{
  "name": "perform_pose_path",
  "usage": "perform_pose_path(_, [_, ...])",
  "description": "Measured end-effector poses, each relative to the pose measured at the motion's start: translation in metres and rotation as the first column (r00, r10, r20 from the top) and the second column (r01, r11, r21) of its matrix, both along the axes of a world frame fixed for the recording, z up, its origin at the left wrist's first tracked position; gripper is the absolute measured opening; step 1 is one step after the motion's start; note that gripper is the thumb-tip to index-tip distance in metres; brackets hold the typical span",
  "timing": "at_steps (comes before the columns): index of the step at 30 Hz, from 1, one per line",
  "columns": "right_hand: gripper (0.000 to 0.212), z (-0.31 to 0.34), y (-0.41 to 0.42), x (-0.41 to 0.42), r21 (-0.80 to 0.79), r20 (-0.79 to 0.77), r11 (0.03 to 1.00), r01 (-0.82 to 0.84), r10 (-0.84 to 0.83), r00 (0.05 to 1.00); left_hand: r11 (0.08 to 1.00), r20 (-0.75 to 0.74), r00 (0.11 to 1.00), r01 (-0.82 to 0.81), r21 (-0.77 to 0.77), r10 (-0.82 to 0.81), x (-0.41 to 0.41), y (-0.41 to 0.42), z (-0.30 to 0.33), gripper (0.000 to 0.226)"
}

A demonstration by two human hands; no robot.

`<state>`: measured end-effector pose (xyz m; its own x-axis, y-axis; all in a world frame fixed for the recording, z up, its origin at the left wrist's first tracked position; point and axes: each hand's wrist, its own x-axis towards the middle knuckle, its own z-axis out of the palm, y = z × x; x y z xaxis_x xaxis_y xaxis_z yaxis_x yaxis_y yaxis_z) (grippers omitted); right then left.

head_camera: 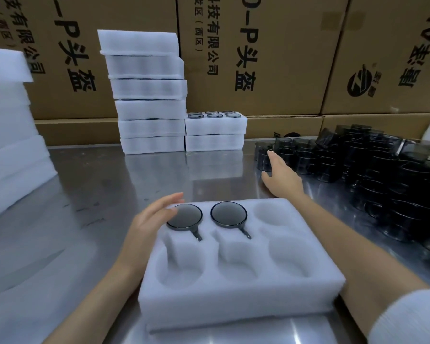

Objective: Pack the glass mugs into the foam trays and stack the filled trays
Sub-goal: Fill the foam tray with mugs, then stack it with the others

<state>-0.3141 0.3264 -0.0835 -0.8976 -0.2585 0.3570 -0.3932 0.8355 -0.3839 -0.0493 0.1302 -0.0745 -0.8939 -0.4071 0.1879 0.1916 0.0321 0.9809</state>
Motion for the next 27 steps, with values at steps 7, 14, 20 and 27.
perform_pose_path(7, [0.026, 0.002, 0.0, 0.015, 0.022, -0.277, 0.998, 0.053, -0.045, 0.96, 0.998, -0.018, 1.0, -0.003, -0.06, 0.002, 0.0, 0.001, 0.002, 0.027])
perform_pose_path(14, [0.017, 0.001, 0.014, 0.046, -0.061, -0.352, 0.998, 0.024, -0.044, 0.935, 0.996, -0.005, 1.0, -0.017, -0.083, 0.017, 0.003, 0.001, 0.004, 0.027])
perform_pose_path(20, [0.036, -0.003, 0.025, 0.087, -0.2, -0.298, 0.979, -0.048, -0.014, 0.955, 0.993, 0.014, 1.0, -0.011, -0.118, 0.013, 0.007, 0.002, 0.008, 0.027])
perform_pose_path(27, [0.043, -0.004, 0.058, 0.109, -0.269, 0.135, 0.961, 0.065, -0.029, 0.99, 0.993, 0.05, 0.998, 0.03, -0.114, -0.025, 0.014, 0.001, 0.012, 0.026])
